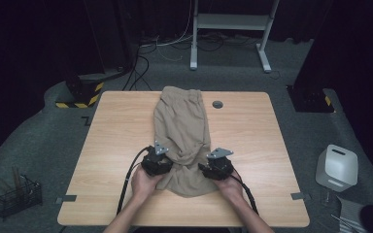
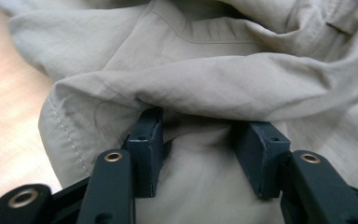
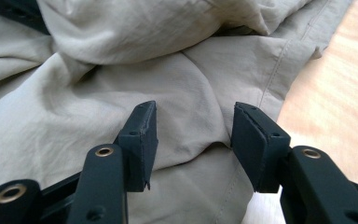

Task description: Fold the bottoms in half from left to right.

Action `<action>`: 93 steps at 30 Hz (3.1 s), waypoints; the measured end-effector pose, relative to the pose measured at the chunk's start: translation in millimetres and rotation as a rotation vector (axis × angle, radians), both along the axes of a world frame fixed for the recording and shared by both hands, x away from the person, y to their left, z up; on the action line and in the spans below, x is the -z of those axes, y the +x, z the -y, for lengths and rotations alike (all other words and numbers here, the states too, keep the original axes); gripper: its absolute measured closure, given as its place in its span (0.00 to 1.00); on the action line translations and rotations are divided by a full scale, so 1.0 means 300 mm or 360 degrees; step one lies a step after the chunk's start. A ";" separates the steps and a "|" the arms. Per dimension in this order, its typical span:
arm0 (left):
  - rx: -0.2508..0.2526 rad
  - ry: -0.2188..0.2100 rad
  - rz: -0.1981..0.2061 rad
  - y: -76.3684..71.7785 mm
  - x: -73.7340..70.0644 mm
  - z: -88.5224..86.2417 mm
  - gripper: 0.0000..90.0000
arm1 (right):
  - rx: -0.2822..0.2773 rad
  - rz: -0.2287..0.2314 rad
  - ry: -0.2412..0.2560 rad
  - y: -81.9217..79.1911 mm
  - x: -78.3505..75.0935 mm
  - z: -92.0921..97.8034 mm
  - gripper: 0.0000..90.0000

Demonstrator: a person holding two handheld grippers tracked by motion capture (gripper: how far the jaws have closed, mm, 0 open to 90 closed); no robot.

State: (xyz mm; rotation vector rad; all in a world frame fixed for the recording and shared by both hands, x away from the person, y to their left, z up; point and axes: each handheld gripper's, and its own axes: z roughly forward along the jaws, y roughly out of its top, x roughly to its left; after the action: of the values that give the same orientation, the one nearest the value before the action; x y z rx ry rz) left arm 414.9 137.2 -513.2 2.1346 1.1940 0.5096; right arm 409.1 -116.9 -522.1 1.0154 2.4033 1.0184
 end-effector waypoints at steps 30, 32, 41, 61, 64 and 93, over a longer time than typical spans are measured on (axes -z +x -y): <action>0.0317 -0.0140 0.0058 -0.151 -0.059 0.028 0.84 | -0.0025 0.0106 0.0110 -0.034 -0.155 0.013 0.50; 0.0311 -0.0170 0.0063 -0.156 -0.069 0.018 0.78 | -0.0037 0.0113 0.0122 -0.019 -0.174 -0.015 0.51; 0.0233 -0.0288 0.0071 -0.189 -0.111 -0.080 0.58 | -0.0087 0.0004 0.0108 0.086 -0.151 -0.164 0.61; -0.0068 -0.0376 0.0012 -0.125 -0.075 -0.211 0.53 | -0.0139 0.0023 0.0104 0.030 -0.130 -0.010 0.93; -0.0097 -0.0372 0.0014 -0.120 -0.076 -0.223 0.53 | -0.0140 0.0025 0.0118 0.042 -0.146 -0.033 0.83; -0.0269 -0.0437 -0.0081 -0.028 -0.020 -0.268 0.43 | -0.0205 0.0022 0.0040 0.038 -0.128 -0.046 0.99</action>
State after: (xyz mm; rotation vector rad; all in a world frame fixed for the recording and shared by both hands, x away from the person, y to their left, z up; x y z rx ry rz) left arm 406.5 217.7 -507.3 1.8343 1.3949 0.3422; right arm 420.5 -103.1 -483.6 0.8684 2.4776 1.0974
